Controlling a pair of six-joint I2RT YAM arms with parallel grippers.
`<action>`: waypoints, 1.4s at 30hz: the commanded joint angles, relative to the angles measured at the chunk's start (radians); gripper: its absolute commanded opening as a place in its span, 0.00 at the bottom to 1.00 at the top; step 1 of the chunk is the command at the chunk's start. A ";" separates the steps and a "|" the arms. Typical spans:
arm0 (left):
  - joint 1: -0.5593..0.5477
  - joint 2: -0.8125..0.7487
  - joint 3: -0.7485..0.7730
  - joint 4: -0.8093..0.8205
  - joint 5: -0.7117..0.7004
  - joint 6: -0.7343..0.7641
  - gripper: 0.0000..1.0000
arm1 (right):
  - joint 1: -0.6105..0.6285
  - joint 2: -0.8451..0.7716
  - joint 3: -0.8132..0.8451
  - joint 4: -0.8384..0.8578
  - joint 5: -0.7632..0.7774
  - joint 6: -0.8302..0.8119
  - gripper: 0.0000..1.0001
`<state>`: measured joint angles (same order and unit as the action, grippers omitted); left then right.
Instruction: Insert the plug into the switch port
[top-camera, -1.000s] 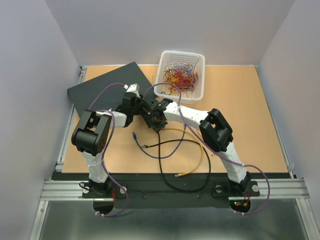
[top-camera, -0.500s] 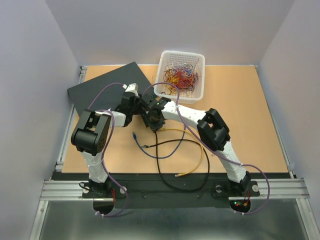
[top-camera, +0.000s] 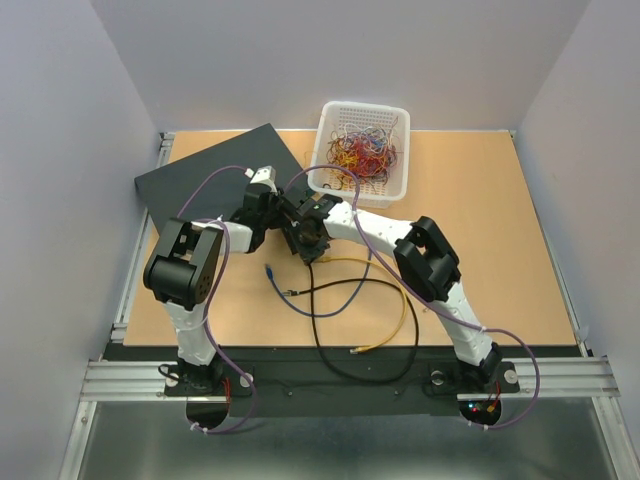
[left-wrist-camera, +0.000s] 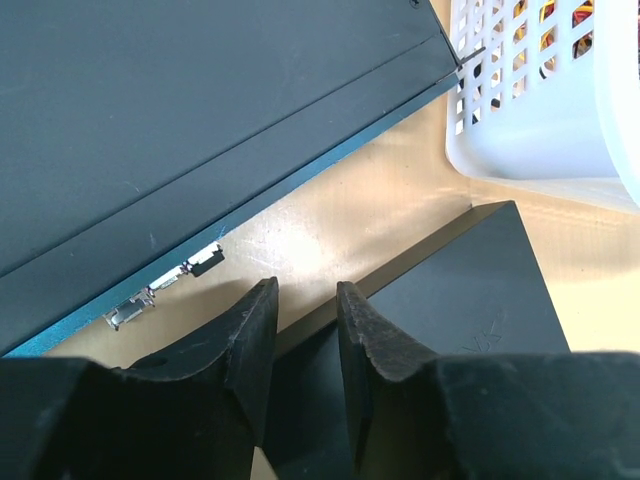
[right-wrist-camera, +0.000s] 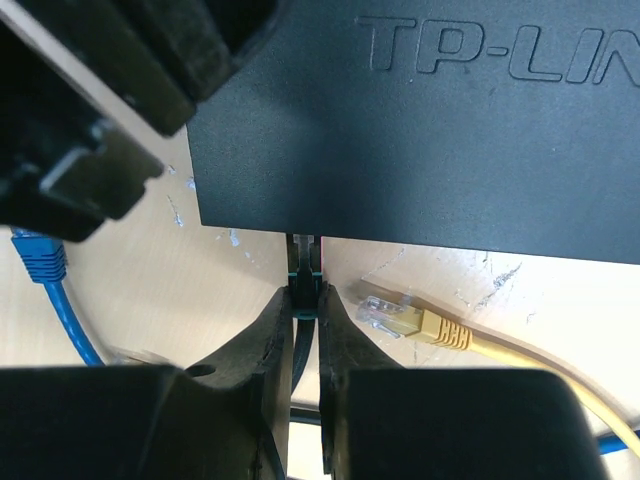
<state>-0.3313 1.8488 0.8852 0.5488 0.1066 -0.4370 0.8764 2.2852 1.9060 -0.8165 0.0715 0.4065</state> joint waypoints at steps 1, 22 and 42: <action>-0.034 -0.023 -0.026 -0.147 0.079 -0.048 0.39 | 0.004 -0.044 0.021 0.129 -0.036 -0.012 0.01; -0.147 -0.215 -0.434 0.002 0.045 -0.216 0.38 | 0.042 -0.233 -0.288 0.243 0.013 -0.055 0.00; -0.196 -0.215 -0.488 0.068 0.039 -0.183 0.36 | 0.041 -0.086 -0.085 0.132 0.126 -0.161 0.01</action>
<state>-0.4591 1.6009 0.4541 0.8417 0.0040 -0.6220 0.9382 2.1567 1.7061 -0.8494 0.0883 0.2890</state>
